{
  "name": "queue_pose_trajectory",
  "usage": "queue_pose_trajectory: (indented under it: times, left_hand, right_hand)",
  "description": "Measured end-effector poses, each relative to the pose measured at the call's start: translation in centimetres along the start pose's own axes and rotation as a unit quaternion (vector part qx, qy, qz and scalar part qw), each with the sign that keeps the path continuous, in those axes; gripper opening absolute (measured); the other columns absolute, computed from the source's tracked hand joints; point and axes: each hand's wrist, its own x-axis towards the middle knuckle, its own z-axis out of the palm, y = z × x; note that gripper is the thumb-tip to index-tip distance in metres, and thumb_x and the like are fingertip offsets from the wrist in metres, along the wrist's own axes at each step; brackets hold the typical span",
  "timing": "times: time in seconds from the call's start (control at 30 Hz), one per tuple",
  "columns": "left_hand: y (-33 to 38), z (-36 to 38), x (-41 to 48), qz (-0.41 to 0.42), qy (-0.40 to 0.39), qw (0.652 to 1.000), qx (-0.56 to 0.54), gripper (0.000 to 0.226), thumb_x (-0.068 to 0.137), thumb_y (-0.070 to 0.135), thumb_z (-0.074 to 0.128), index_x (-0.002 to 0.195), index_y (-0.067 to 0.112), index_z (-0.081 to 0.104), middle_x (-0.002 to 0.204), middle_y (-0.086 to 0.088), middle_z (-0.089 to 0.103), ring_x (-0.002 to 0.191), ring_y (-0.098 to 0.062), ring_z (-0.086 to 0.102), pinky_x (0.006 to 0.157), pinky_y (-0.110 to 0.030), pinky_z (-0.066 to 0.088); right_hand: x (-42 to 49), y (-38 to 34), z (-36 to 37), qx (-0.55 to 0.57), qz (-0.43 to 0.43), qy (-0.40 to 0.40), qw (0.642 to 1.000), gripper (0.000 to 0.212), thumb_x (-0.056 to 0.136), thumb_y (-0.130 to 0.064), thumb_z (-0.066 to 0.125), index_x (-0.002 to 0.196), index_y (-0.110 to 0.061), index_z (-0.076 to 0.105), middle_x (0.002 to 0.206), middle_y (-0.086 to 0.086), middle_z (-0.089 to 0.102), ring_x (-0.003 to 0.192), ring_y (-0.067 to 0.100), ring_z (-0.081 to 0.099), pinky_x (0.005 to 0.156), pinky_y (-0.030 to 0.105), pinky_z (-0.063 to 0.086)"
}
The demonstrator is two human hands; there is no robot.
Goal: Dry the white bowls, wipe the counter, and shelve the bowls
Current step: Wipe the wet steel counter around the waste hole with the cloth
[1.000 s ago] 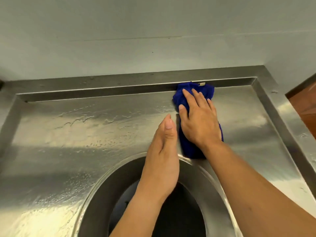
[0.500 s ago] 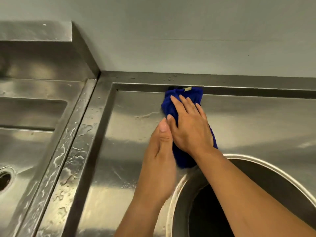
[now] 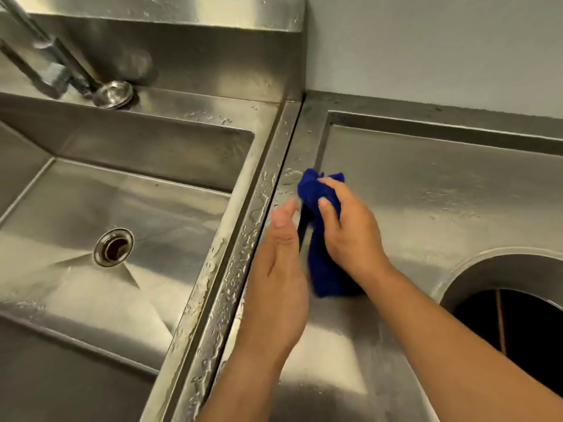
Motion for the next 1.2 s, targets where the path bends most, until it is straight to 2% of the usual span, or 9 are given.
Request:
queue_pose_trajectory:
  times: [0.1,0.2,0.37,0.5,0.6,0.77,0.9,1.0,1.2]
  left_hand:
    - [0.4,-1.2,-2.1,-0.013,-0.009,1.0,-0.003,0.062,0.076,0.089,0.024,0.118,0.061,0.06,0.106,0.057,0.061,0.103,0.04,0.049,0.08,0.012,0.034]
    - [0.2,-2.1,-3.6,-0.018,0.0,1.0,-0.015,0.072,0.074,0.083,0.025,0.13,0.051,0.058,0.102,0.051,0.065,0.098,0.039,0.052,0.079,0.011,0.036]
    - [-0.4,-3.7,-6.7,-0.027,0.016,0.999,0.014,0.08,0.08,0.08,0.017,0.143,0.047,0.053,0.146,0.03,0.053,0.14,0.006,0.045,0.1,-0.005,0.029]
    - [-0.7,-3.7,-9.3,-0.013,0.04,0.998,0.04,0.077,0.084,0.077,0.014,0.141,0.047,0.055,0.157,0.02,0.051,0.146,-0.005,0.045,0.115,-0.021,0.032]
    - [-0.9,-3.5,-12.0,-0.002,0.06,0.997,0.049,0.068,0.093,0.078,0.009,0.131,0.054,0.06,0.153,0.023,0.056,0.146,-0.005,0.046,0.127,-0.037,0.029]
    - [-1.3,-3.3,-14.5,0.016,0.085,0.995,0.058,0.071,0.091,0.081,0.012,0.131,0.055,0.063,0.142,0.034,0.062,0.142,-0.001,0.051,0.124,-0.036,0.03]
    - [-3.4,-2.6,-16.0,0.037,0.091,0.991,0.093,0.084,0.091,0.087,0.013,0.138,0.04,0.064,0.147,0.019,0.063,0.145,-0.001,0.049,0.127,-0.037,0.029]
    - [-5.2,-1.7,-16.5,0.026,0.083,0.99,0.108,0.097,0.083,0.094,0.015,0.142,0.034,0.062,0.145,0.019,0.064,0.14,0.008,0.05,0.12,-0.019,0.032]
    - [-5.9,4.4,-15.7,-0.038,-0.001,0.996,0.086,0.084,0.084,0.084,0.015,0.136,0.04,0.063,0.133,0.027,0.064,0.127,0.015,0.055,0.105,-0.012,0.036]
  right_hand:
    - [-5.0,-1.0,0.2,0.059,-0.006,-0.007,0.998,0.031,0.103,-0.016,0.053,0.134,-0.018,0.06,0.126,0.002,0.071,0.11,0.021,0.066,0.094,0.027,0.047]
    - [-10.4,-1.4,1.0,0.064,-0.007,-0.039,0.997,0.032,0.103,-0.018,0.052,0.134,-0.016,0.06,0.125,0.003,0.07,0.11,0.025,0.066,0.096,0.041,0.05]
    - [-20.8,-2.3,1.2,0.006,-0.025,-0.124,0.992,0.04,0.101,-0.039,0.041,0.135,-0.026,0.057,0.118,-0.007,0.069,0.107,0.016,0.059,0.096,0.029,0.045]
    - [-26.4,-3.0,0.2,0.012,-0.027,-0.191,0.981,0.039,0.1,-0.042,0.042,0.135,-0.034,0.058,0.12,-0.015,0.067,0.112,0.011,0.057,0.099,0.032,0.048]
    - [-27.9,-3.8,-1.5,0.122,0.016,-0.129,0.984,0.034,0.101,-0.043,0.042,0.132,-0.045,0.055,0.121,-0.032,0.061,0.116,0.002,0.058,0.098,0.023,0.046]
    - [-28.4,-5.8,-2.3,0.227,0.012,-0.068,0.971,0.034,0.102,-0.042,0.043,0.135,-0.041,0.048,0.127,-0.015,0.065,0.116,0.009,0.062,0.098,0.036,0.051]
    - [-30.7,-4.4,-0.1,0.082,-0.047,-0.137,0.986,0.046,0.099,-0.044,0.044,0.14,-0.025,0.048,0.125,0.003,0.065,0.113,0.024,0.059,0.098,0.044,0.048]
    - [-31.0,-2.9,0.5,-0.069,-0.122,-0.124,0.982,0.044,0.092,-0.038,0.061,0.13,-0.03,0.042,0.115,0.003,0.066,0.104,0.026,0.061,0.09,0.043,0.051]
    - [-27.0,3.0,-5.7,-0.135,-0.05,-0.035,0.989,0.058,0.081,-0.019,0.073,0.133,-0.038,0.055,0.115,0.003,0.062,0.097,0.028,0.056,0.081,0.039,0.048]
